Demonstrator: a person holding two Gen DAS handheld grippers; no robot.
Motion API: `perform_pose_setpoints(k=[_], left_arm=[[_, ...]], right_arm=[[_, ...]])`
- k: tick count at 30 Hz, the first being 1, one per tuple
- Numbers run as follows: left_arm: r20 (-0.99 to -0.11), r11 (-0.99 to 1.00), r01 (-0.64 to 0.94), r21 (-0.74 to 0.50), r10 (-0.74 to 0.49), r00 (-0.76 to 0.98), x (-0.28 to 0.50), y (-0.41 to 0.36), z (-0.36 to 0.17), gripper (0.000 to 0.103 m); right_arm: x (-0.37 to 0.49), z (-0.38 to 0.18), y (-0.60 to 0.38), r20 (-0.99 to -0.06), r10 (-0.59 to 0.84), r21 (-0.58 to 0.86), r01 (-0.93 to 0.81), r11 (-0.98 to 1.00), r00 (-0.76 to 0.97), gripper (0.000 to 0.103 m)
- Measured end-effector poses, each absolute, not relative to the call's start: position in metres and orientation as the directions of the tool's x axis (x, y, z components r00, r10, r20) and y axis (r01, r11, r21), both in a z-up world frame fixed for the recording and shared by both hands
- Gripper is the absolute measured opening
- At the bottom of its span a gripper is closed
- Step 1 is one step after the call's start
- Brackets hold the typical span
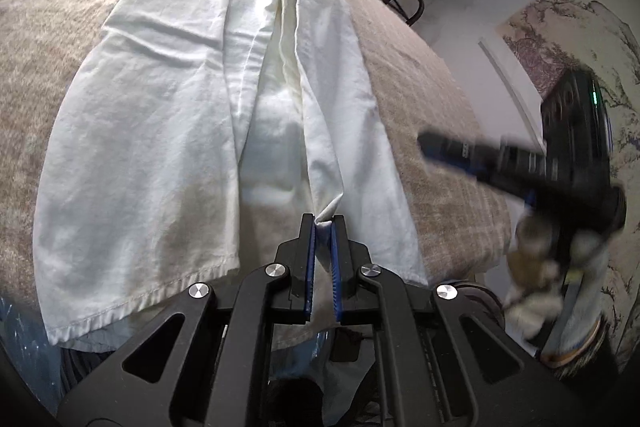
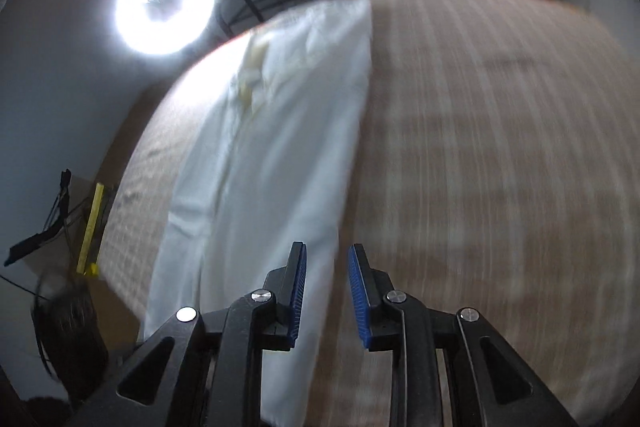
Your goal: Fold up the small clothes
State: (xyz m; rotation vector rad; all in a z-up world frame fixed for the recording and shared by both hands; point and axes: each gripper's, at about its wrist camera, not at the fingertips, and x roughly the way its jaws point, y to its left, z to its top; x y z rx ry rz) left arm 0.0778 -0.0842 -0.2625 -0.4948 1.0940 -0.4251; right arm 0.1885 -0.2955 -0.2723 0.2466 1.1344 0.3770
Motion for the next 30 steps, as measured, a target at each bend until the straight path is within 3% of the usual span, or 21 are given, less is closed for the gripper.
perform_pose_setpoints(k=[8,12,14,19,23,25,30], left_arm=[[-0.746,0.849,0.089,-0.521,-0.504,0.436,0.053,-0.047,-0.241,0.006],[-0.757,0.882,0.006,-0.472,-0.408,0.510,0.039,-0.001,-0.235,0.040],[-0.779,0.892,-0.045,-0.450,-0.368,0.508,0.042,0.015,-0.242,0.041],[-0.806,0.876,-0.119,-0.467,-0.367,0.465,0.043,0.039,-0.265,0.041],[-0.794,0.863,-0.073,-0.500,-0.423,0.437,0.046,0.031,-0.267,0.041],[-0.794,0.852,-0.059,-0.520,-0.457,0.400,0.053,0.023,-0.270,0.007],[-0.738,0.796,-0.090,-0.599,-0.505,0.448,0.048,0.028,-0.256,0.005]], right_arm=[[0.152,-0.305,-0.291,-0.830,0.467,0.436,-0.167,0.884,0.305,0.028],[0.142,-0.307,-0.302,-0.804,0.518,0.491,-0.166,0.855,0.293,0.028],[0.138,-0.312,-0.306,-0.790,0.544,0.523,-0.153,0.838,0.281,0.028],[0.135,-0.322,-0.305,-0.760,0.606,0.591,-0.140,0.795,0.236,0.025],[0.136,-0.324,-0.297,-0.765,0.606,0.585,-0.158,0.796,0.219,0.009],[0.133,-0.324,-0.295,-0.753,0.621,0.601,-0.155,0.784,0.217,0.005],[0.127,-0.314,-0.316,-0.650,0.716,0.722,-0.086,0.686,0.257,0.001]])
